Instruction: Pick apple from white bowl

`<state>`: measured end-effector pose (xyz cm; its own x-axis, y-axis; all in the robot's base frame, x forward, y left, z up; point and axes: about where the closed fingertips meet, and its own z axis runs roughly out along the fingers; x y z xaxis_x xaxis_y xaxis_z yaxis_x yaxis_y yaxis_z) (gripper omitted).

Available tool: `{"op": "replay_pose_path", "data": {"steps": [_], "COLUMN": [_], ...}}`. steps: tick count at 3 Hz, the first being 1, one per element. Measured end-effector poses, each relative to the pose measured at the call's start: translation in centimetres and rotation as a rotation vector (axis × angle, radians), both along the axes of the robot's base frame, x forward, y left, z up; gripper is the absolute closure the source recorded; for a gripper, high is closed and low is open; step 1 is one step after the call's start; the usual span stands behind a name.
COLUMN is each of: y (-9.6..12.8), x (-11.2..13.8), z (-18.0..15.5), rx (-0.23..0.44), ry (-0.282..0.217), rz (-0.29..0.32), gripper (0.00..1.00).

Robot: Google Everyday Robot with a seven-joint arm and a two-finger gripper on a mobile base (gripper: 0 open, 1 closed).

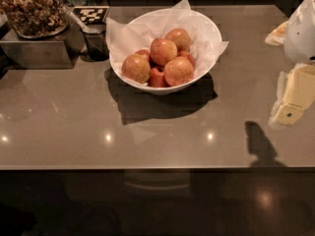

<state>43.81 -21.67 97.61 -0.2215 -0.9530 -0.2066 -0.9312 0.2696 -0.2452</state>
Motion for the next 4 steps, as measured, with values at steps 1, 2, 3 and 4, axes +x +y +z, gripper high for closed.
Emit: {"op": "replay_pose_path", "data": {"steps": [1, 2, 3, 4], "y": [0.0, 0.0, -1.1, -1.6], "x": [0.0, 0.3, 1.9, 4.7], "z": [0.0, 0.7, 1.7, 2.7], "rx": [0.0, 0.029, 0.174, 0.396], "ry": [0.0, -0.039, -0.117, -0.182], "rz": [0.0, -0.022, -0.114, -0.236], "gripper": [0.0, 0.0, 0.0, 0.0]}}
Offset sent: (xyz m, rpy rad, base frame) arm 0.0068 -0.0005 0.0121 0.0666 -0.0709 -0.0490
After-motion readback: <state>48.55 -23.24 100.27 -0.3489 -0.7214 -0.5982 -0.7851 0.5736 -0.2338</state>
